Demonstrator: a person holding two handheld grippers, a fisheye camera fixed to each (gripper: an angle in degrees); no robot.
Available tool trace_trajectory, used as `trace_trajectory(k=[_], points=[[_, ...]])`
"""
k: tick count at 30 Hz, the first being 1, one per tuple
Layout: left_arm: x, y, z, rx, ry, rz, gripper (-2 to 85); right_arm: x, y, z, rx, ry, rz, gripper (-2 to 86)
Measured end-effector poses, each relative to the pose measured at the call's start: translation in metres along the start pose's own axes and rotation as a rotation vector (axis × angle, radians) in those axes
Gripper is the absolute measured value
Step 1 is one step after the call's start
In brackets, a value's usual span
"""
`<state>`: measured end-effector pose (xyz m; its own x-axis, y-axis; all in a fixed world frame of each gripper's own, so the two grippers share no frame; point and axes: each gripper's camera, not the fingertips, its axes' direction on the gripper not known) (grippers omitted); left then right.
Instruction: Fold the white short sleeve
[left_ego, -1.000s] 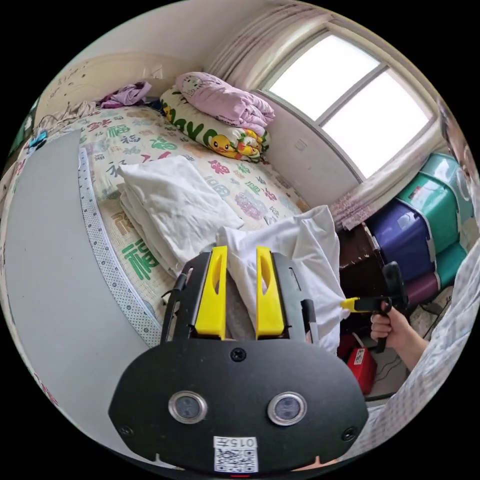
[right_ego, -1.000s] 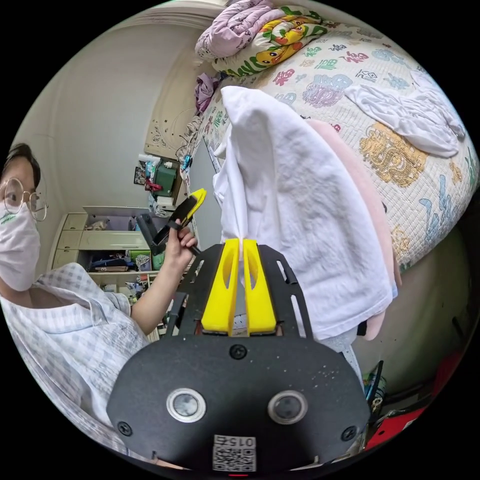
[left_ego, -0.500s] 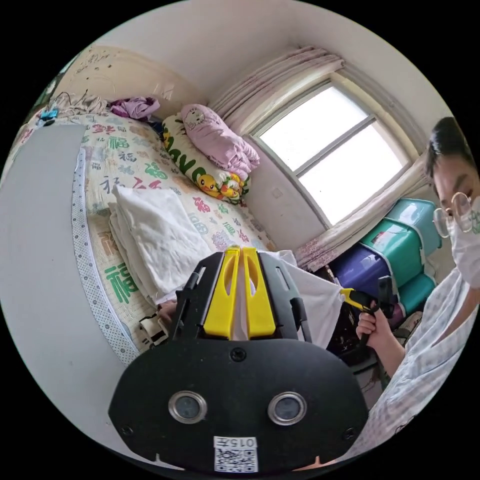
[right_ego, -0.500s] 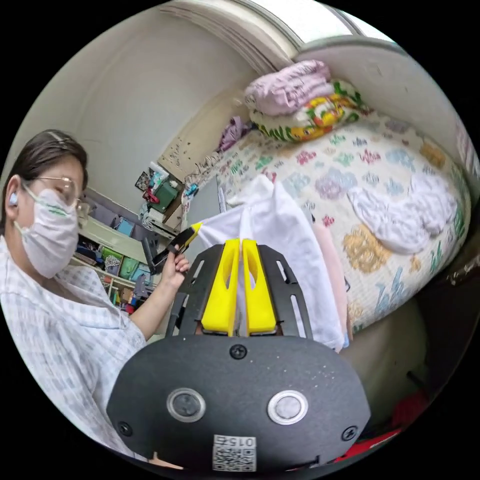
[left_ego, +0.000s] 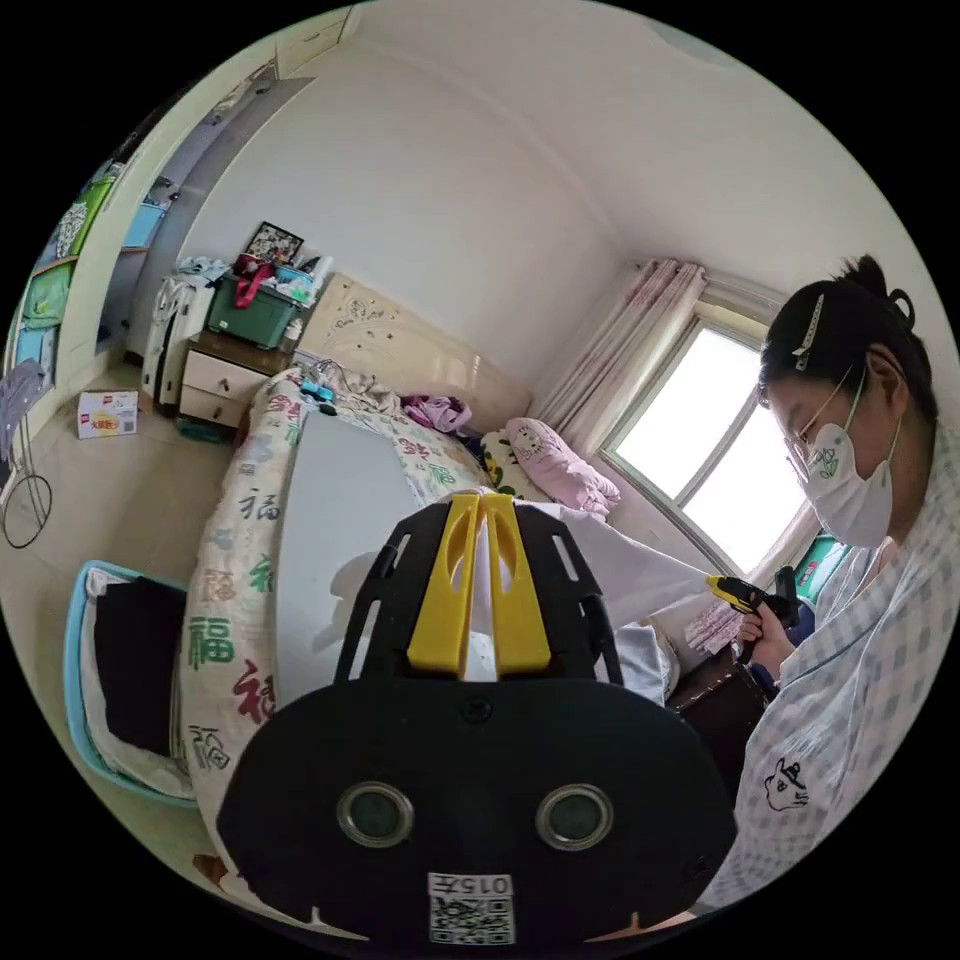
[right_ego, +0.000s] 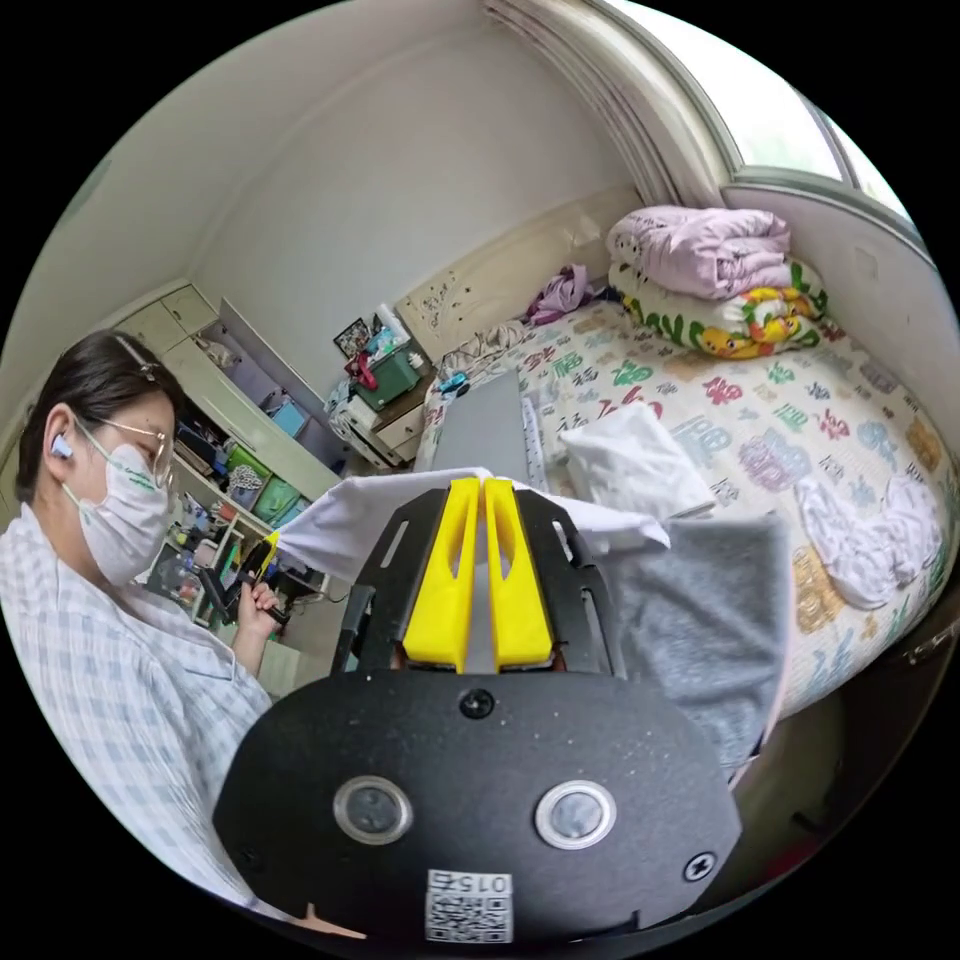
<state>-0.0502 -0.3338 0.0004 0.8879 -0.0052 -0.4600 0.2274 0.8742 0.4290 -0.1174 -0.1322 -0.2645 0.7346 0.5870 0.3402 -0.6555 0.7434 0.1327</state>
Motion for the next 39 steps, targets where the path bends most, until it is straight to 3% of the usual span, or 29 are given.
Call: trace_trajectory(k=[10,18,28,39], points=[[-0.099,0.003,-0.165,-0.137,-0.02,-0.139,-0.7,-0.044,0.044,0.102,-0.203,0.047,0.09,0.0],[-0.144,0.011,-0.185,-0.201,0.043,-0.251,-0.7,-0.039,0.027,0.16,-0.347,0.142,0.082,0.0],[-0.147,0.008,-0.219,-0.421,0.033,-0.427,-0.8,-0.002,0.006,0.19,-0.544,0.154,0.187,0.1],[-0.153,-0.038,-0.204,-0.376,0.06,-0.416,-0.7,0.032,-0.075,0.257,-0.581,0.128,0.141,0.1]])
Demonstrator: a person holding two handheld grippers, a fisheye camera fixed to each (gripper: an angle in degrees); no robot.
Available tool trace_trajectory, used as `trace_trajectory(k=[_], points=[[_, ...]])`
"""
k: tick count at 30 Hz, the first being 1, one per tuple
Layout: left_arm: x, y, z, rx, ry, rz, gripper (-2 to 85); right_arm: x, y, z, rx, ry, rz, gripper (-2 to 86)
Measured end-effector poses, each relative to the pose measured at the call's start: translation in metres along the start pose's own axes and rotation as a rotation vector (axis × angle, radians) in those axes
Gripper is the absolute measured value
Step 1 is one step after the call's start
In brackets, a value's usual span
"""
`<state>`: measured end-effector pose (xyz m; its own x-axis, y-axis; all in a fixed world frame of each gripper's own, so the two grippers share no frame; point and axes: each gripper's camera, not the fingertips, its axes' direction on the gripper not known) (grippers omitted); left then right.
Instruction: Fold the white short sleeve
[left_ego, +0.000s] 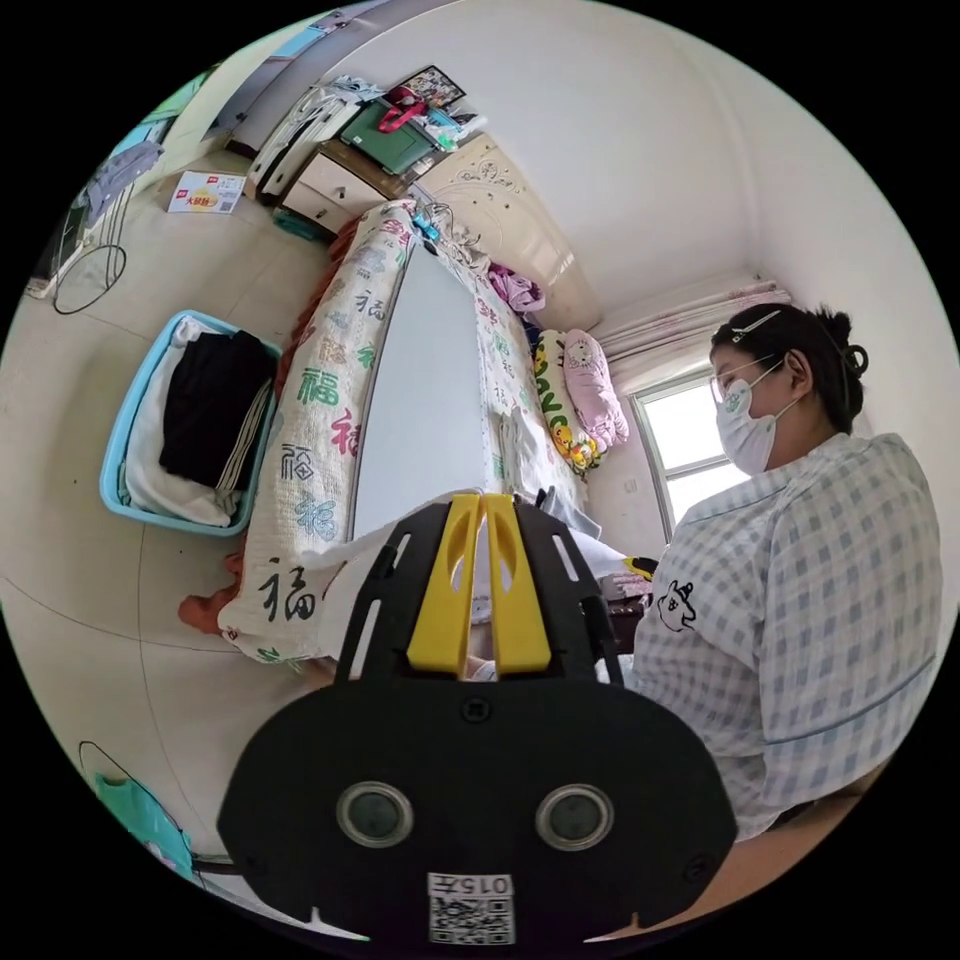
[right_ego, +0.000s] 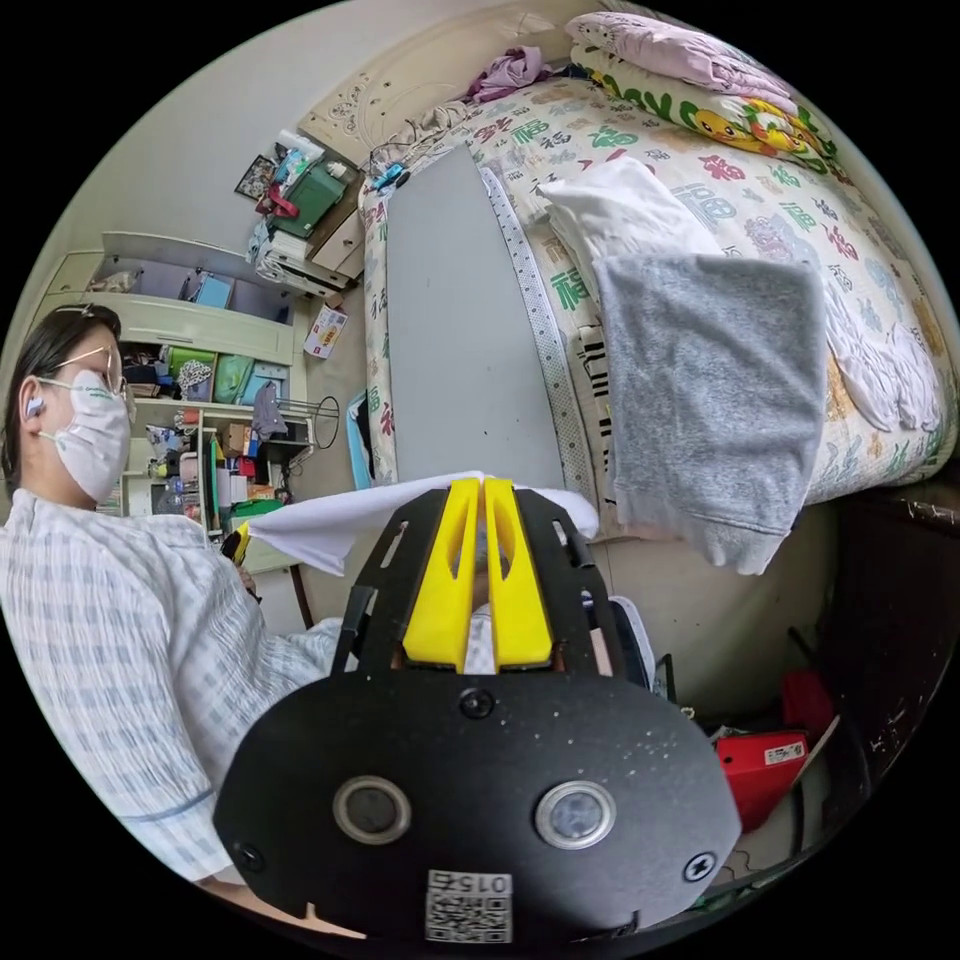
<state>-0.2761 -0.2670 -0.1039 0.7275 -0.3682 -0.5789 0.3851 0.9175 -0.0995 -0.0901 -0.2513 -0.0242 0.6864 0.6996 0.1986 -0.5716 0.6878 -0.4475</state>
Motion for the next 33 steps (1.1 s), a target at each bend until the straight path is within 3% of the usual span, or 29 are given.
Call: trace_trajectory(k=[5,11,19,24,27,33], points=[[-0.026,-0.046,0.043,0.005,-0.01,0.028,-0.6,0.021,-0.099,0.052,-0.022,0.012,-0.057,0.1],[-0.096,-0.114,0.136,-0.037,-0.082,0.002,-0.6,0.054,-0.24,0.182,-0.111,0.183,-0.169,0.2],[-0.136,-0.186,0.238,-0.105,-0.261,-0.084,0.1,0.092,-0.394,0.298,-0.167,0.314,-0.017,2.4],[-0.127,-0.196,0.237,-0.069,-0.318,-0.086,2.7,0.103,-0.425,0.298,-0.123,0.419,-0.007,6.7],[-0.105,-0.195,0.221,-0.064,-0.376,-0.006,4.5,0.111,-0.42,0.274,-0.048,0.459,-0.004,5.0],[-0.029,-0.139,0.25,-0.474,-0.304,0.261,5.2,0.052,-0.335,0.29,-0.25,0.245,-0.537,4.2]])
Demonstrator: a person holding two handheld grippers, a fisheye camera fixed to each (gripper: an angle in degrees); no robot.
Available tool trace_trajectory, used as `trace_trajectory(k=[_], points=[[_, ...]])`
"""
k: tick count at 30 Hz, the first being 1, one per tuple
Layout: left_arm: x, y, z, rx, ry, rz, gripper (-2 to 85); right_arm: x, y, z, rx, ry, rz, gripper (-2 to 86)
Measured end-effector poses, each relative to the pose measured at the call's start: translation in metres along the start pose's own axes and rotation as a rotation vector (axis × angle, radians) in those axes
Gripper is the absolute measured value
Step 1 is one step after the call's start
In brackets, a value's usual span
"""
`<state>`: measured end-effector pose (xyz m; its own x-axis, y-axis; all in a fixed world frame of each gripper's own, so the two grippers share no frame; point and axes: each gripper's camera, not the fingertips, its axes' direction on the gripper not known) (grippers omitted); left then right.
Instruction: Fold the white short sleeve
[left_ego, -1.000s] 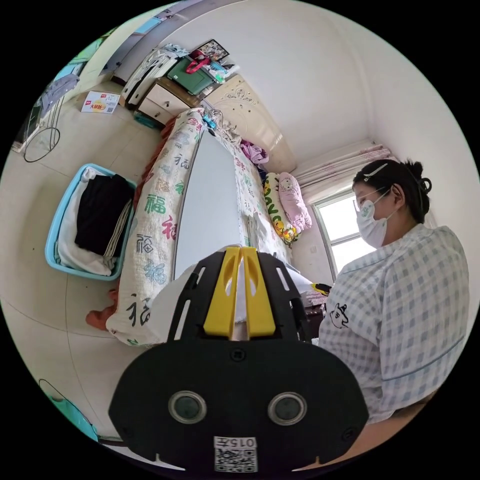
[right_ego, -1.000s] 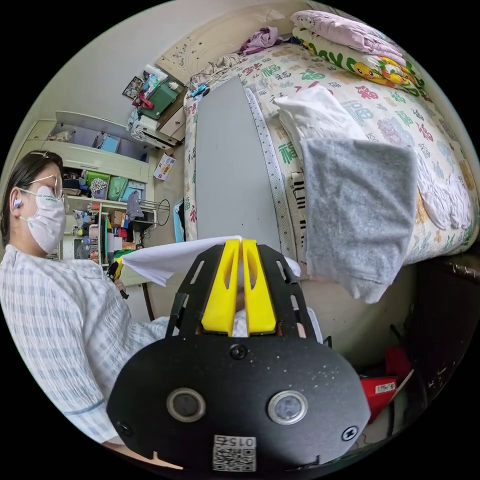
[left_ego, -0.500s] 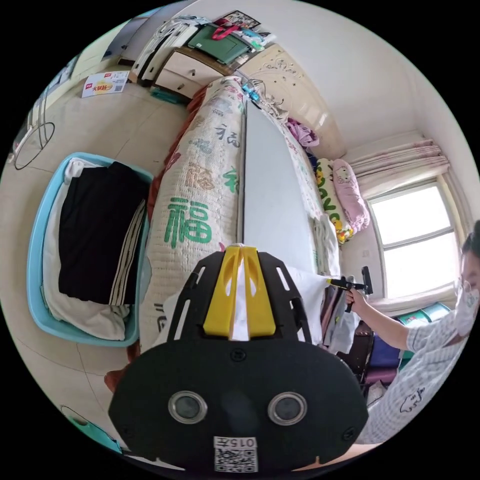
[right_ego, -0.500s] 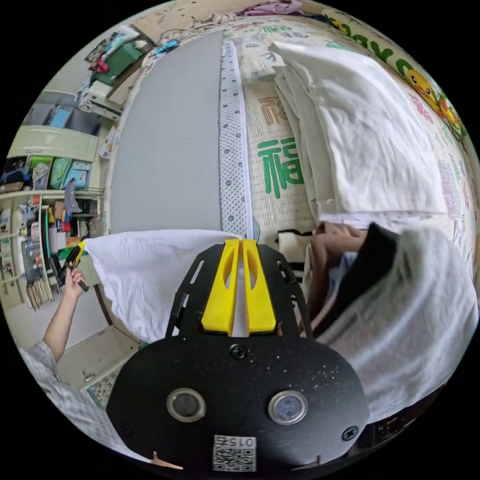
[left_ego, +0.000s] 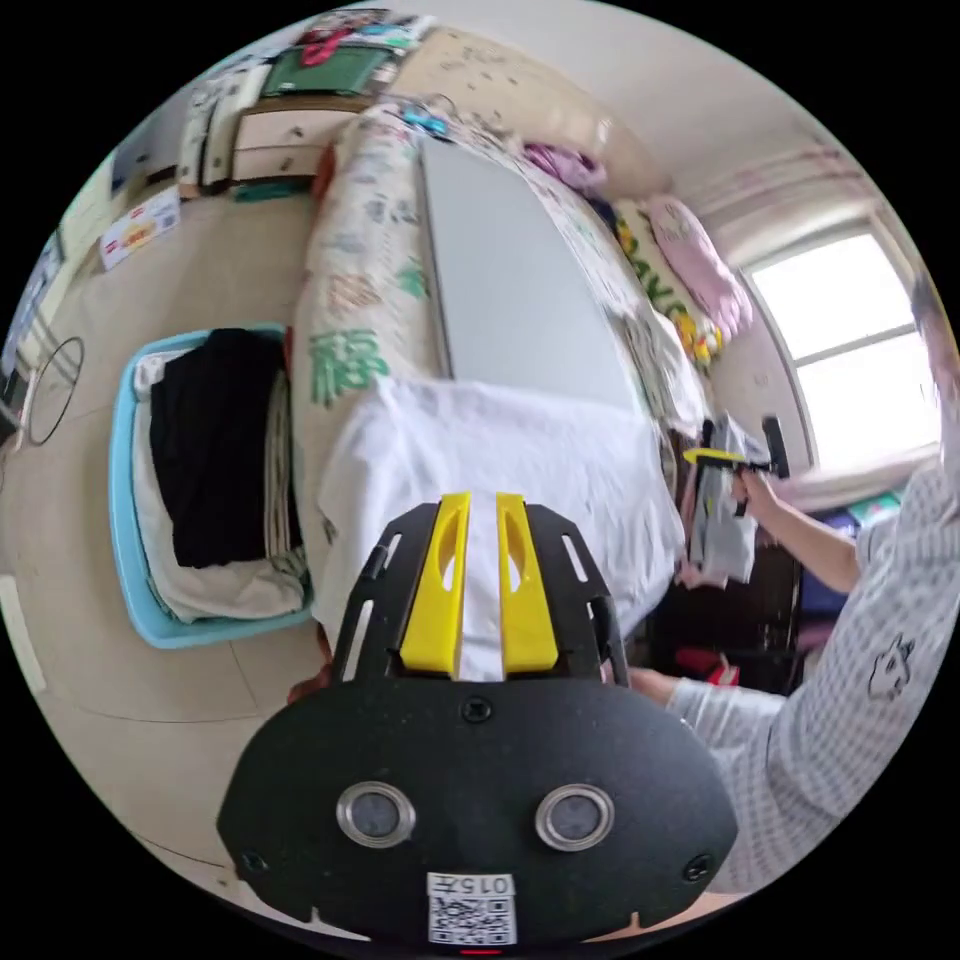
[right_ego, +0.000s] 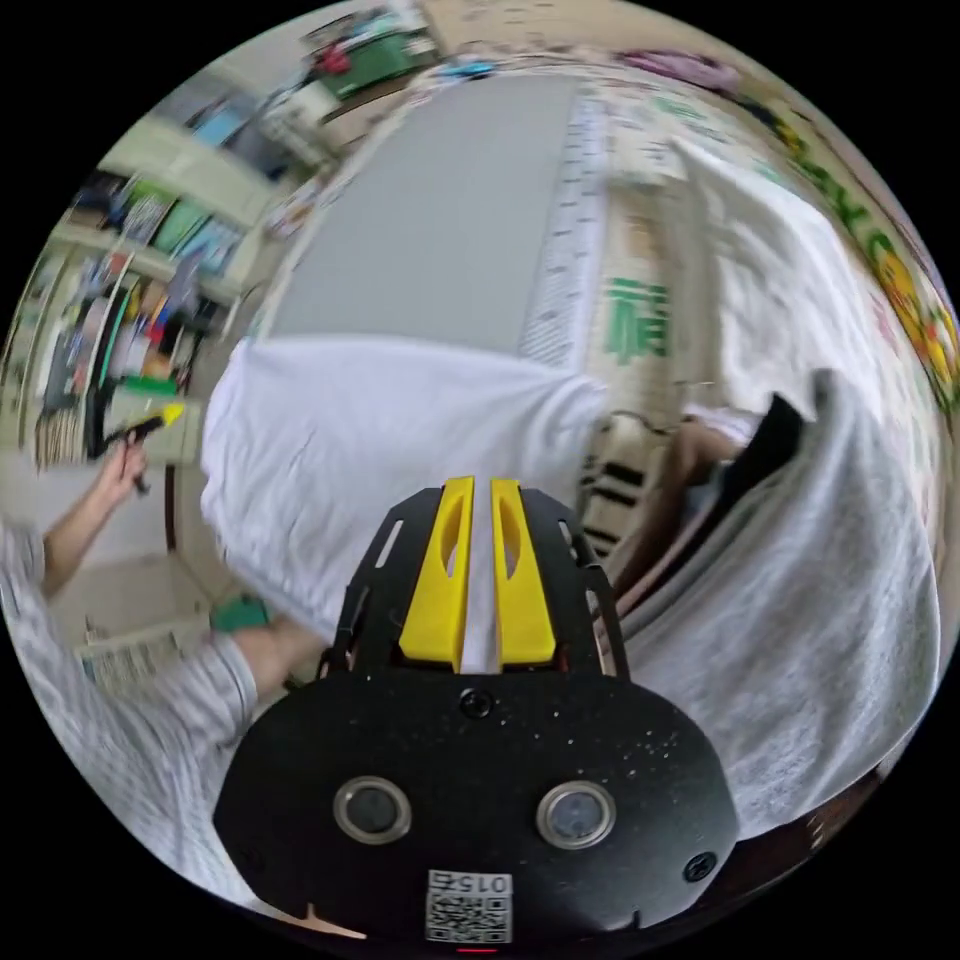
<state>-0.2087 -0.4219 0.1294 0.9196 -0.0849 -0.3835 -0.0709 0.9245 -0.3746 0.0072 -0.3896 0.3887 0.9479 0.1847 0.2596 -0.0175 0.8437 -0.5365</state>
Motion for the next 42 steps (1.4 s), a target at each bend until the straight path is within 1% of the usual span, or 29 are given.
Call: trace_trajectory(k=[1,2,4,5,8,10,11,13,15,17,20,25,28,32,38,42], points=[[0.018,0.007,0.012,-0.06,0.02,0.025,5.4,-0.023,0.008,0.013,-0.045,-0.052,-0.082,4.7],[0.025,0.011,0.019,-0.082,0.04,0.022,5.5,-0.032,0.011,0.019,-0.066,-0.081,-0.118,5.0],[0.045,0.021,0.046,-0.146,0.208,-0.032,6.5,-0.063,0.02,0.046,-0.145,-0.156,-0.239,6.5],[0.049,0.022,0.052,-0.16,0.217,-0.048,6.8,-0.067,0.021,0.053,-0.165,-0.156,-0.258,6.7],[0.065,0.023,0.069,-0.163,0.17,-0.08,7.7,-0.079,0.022,0.078,-0.227,-0.094,-0.332,7.3],[0.07,0.018,0.073,-0.149,0.092,-0.103,8.2,-0.078,0.019,0.09,-0.261,-0.028,-0.368,7.8],[0.072,0.016,0.074,-0.15,0.065,-0.099,8.2,-0.078,0.018,0.092,-0.27,-0.017,-0.377,7.9],[0.079,0.011,0.083,-0.213,-0.073,-0.031,8.4,-0.078,0.016,0.099,-0.291,0.046,-0.42,7.6],[0.085,0.009,0.091,-0.27,-0.111,-0.001,8.6,-0.079,0.013,0.1,-0.296,0.082,-0.453,7.1],[0.09,0.007,0.092,-0.261,-0.128,-0.008,8.8,-0.079,0.01,0.1,-0.306,0.102,-0.47,6.9],[0.1,0.001,0.09,-0.225,-0.161,-0.014,9.1,-0.073,0.007,0.096,-0.304,0.106,-0.469,6.7],[0.103,-0.007,0.099,-0.259,-0.196,-0.084,7.7,-0.069,0.001,0.091,-0.299,0.146,-0.473,5.4],[0.101,-0.007,0.097,-0.26,-0.185,-0.133,5.7,-0.063,-0.006,0.084,-0.297,0.107,-0.427,4.3],[0.108,-0.007,0.092,-0.253,-0.189,-0.114,3.1,-0.053,-0.013,0.068,-0.28,0.045,-0.362,2.8],[0.112,-0.011,0.07,-0.212,-0.117,-0.131,0.9,-0.039,-0.03,0.021,-0.209,-0.011,-0.273,1.4],[0.114,-0.028,0.039,-0.098,-0.042,-0.149,0.5,-0.022,-0.056,-0.029,-0.108,-0.033,-0.183,1.1]])
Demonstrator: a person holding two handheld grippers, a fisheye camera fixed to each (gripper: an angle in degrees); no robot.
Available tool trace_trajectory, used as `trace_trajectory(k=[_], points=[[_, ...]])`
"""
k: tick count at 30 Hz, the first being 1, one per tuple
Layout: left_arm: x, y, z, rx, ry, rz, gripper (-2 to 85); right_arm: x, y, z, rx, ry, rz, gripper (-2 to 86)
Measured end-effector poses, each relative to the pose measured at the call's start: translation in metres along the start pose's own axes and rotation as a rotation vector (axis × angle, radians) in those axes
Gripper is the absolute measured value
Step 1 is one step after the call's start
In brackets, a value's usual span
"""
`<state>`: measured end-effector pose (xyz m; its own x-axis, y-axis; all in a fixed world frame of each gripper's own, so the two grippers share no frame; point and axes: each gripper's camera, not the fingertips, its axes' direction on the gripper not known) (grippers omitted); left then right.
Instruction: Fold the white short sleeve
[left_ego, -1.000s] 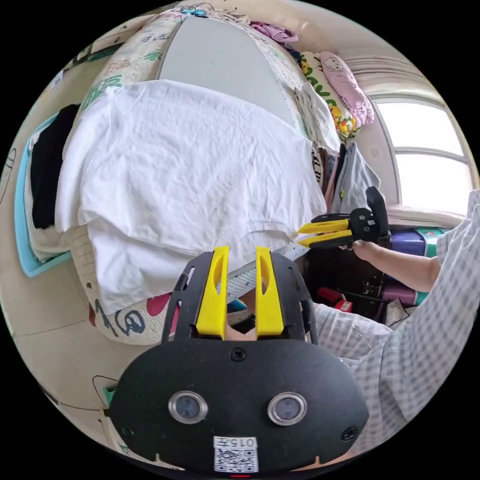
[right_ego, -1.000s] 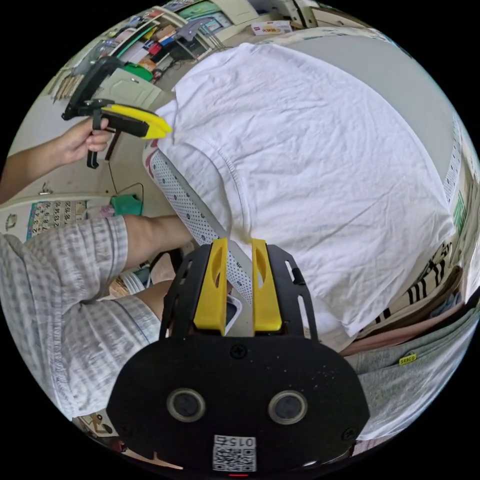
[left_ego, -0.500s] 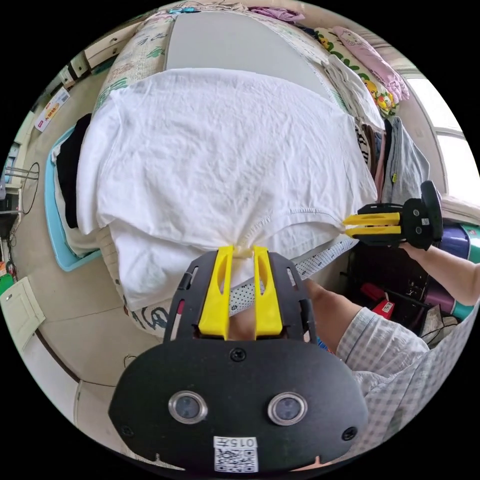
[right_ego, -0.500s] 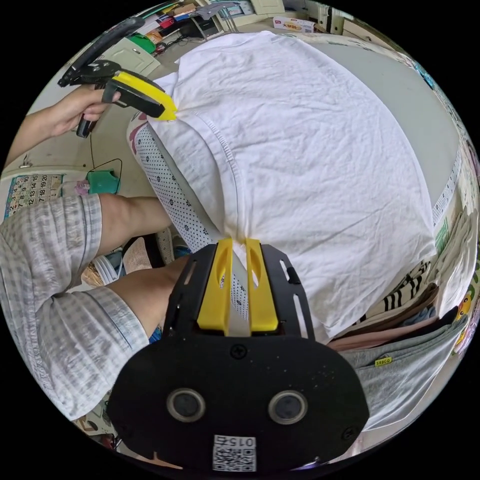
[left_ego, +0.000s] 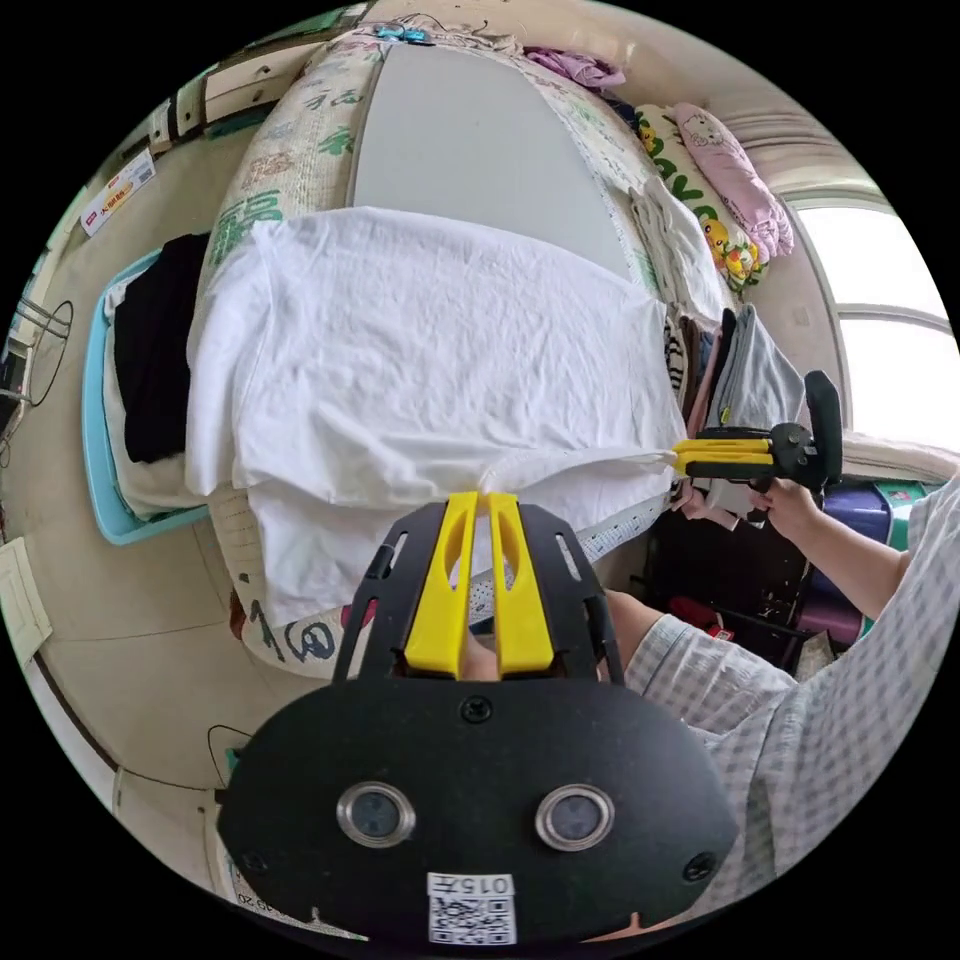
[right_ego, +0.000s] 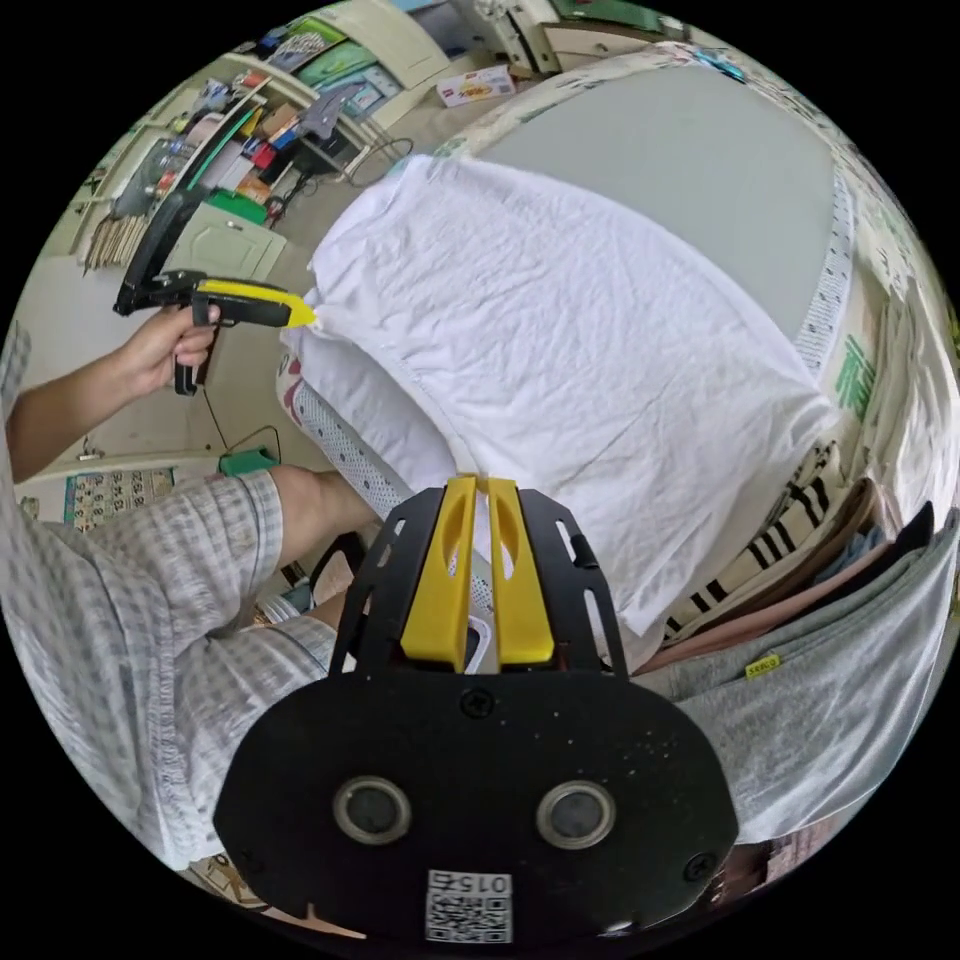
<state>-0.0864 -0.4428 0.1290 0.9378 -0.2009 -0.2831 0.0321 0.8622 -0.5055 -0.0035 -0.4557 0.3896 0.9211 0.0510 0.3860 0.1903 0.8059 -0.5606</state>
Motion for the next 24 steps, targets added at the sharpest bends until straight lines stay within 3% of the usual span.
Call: trace_trajectory(k=[5,11,16,19,24], points=[[0.002,-0.05,-0.039,0.192,0.071,0.022,0.4,0.038,-0.055,-0.074,0.173,0.06,0.046,0.9],[-0.004,-0.18,-0.07,0.482,0.021,0.13,0.6,0.111,-0.191,-0.152,0.389,0.246,0.064,1.2],[-0.032,-0.271,-0.069,0.654,-0.024,-0.05,2.9,0.194,-0.285,-0.184,0.526,0.194,0.364,2.8],[-0.041,-0.268,-0.071,0.654,0.071,-0.048,6.2,0.202,-0.275,-0.193,0.547,0.129,0.379,4.5],[-0.057,-0.198,-0.058,0.445,-0.045,0.005,7.0,0.178,-0.19,-0.164,0.323,0.097,0.275,6.2]])
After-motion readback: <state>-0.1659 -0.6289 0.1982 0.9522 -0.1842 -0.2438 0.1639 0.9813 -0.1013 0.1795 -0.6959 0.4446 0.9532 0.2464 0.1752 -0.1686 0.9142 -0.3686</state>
